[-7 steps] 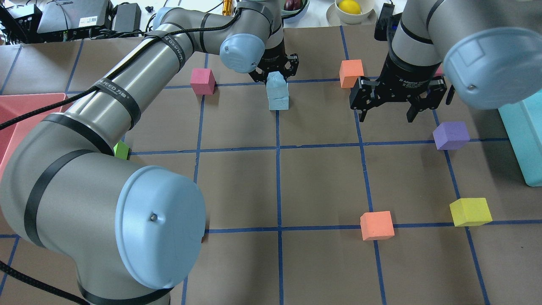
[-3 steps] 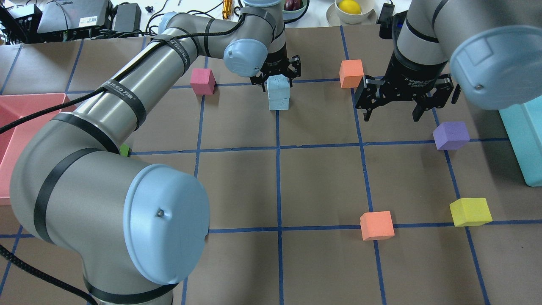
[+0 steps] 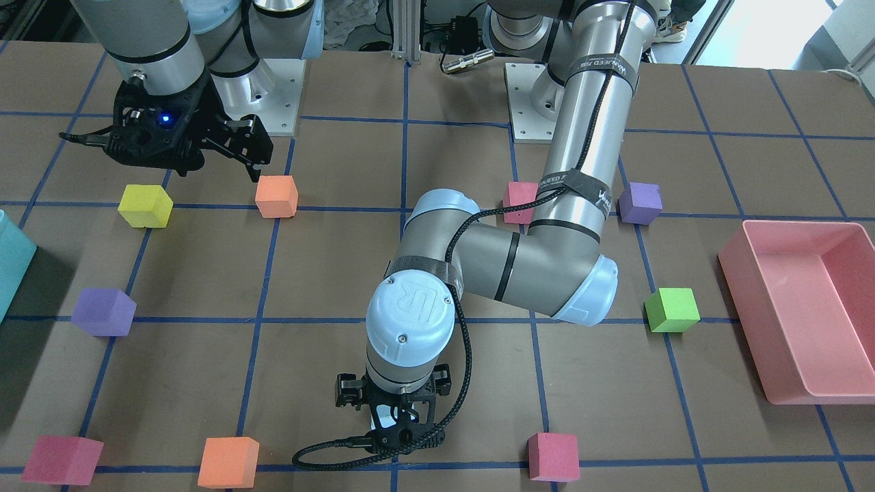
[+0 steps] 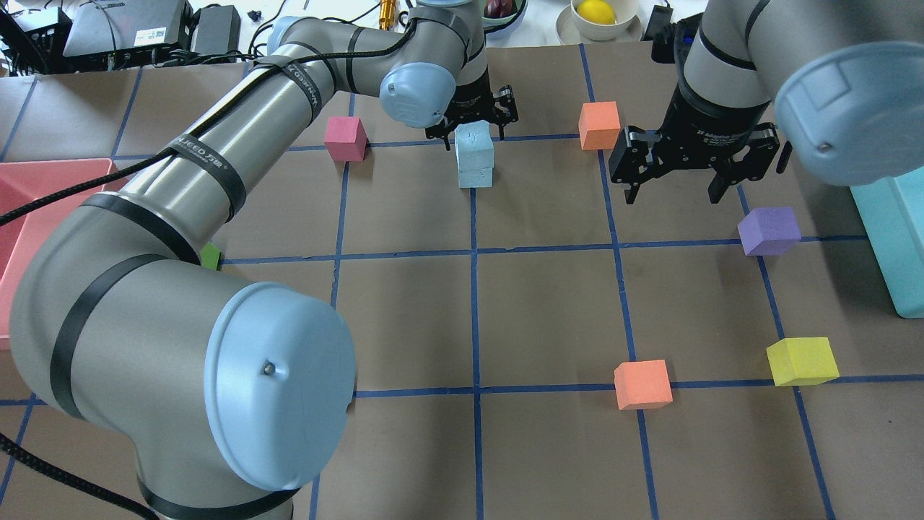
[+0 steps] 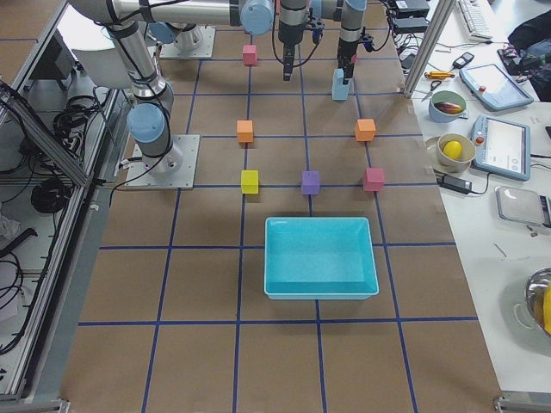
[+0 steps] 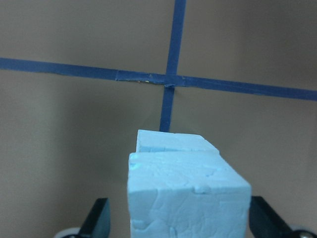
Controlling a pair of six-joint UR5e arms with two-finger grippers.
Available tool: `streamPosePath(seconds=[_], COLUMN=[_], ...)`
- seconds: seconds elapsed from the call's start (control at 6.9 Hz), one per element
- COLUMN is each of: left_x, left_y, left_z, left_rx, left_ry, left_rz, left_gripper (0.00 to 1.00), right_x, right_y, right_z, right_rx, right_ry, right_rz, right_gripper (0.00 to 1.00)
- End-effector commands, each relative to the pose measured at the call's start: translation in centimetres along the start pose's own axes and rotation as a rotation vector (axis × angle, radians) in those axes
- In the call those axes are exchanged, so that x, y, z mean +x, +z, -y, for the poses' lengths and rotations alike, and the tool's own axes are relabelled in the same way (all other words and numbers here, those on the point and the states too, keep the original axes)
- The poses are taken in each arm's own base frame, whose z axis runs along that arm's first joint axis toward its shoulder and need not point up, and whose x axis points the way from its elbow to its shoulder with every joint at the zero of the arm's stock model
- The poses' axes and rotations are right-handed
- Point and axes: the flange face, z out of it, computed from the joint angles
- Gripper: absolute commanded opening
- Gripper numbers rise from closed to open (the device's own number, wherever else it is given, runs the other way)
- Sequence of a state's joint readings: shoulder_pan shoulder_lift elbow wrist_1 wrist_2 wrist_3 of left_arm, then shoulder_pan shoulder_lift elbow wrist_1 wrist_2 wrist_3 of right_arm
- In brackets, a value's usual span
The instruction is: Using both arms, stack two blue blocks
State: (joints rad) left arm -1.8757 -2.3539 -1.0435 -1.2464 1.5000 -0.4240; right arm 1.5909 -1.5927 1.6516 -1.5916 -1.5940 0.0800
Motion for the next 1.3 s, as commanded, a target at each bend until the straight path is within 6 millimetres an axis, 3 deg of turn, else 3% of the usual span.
streamPosePath(seconds=[0.0, 0.29, 0.43, 0.58, 0.72, 0.87, 1.01, 1.16], left_x=[-2.0, -7.7, -12.3, -15.8, -17.0, -18.6, -19.7, -21.5], left_y=[-6.5, -14.6, -18.2, -21.9, -22.5, -21.5, -21.3, -21.7], left_z=[0.1, -2.4, -3.1, -5.6, -9.6, -13.2, -15.6, -16.3], left_rx=[-0.017, -0.116, -0.131, -0.118, -0.137, -0.132, -0.076, -0.035], left_ry=[-0.003, 0.234, 0.256, 0.251, 0.274, 0.271, 0.29, 0.308], left_rz=[0.011, 0.097, 0.139, 0.122, 0.126, 0.129, 0.127, 0.128], left_gripper=[1.0, 1.0, 1.0, 1.0, 1.0, 1.0, 1.0, 1.0], right_x=[2.1, 1.6, 1.5, 1.5, 1.5, 1.6, 1.6, 1.6], right_y=[-0.4, -1.9, -1.5, -1.5, -1.5, -1.4, -1.4, -1.4], right_z=[0.2, -1.1, -1.7, -1.7, -1.8, -1.8, -1.8, -1.8], right_rx=[0.005, 0.027, -0.02, -0.021, -0.025, -0.028, -0.027, -0.028], right_ry=[0.02, 0.013, 0.01, 0.01, 0.01, 0.012, 0.012, 0.01], right_rz=[0.004, 0.02, 0.019, 0.019, 0.02, 0.02, 0.02, 0.019], right_gripper=[1.0, 1.0, 1.0, 1.0, 1.0, 1.0, 1.0, 1.0])
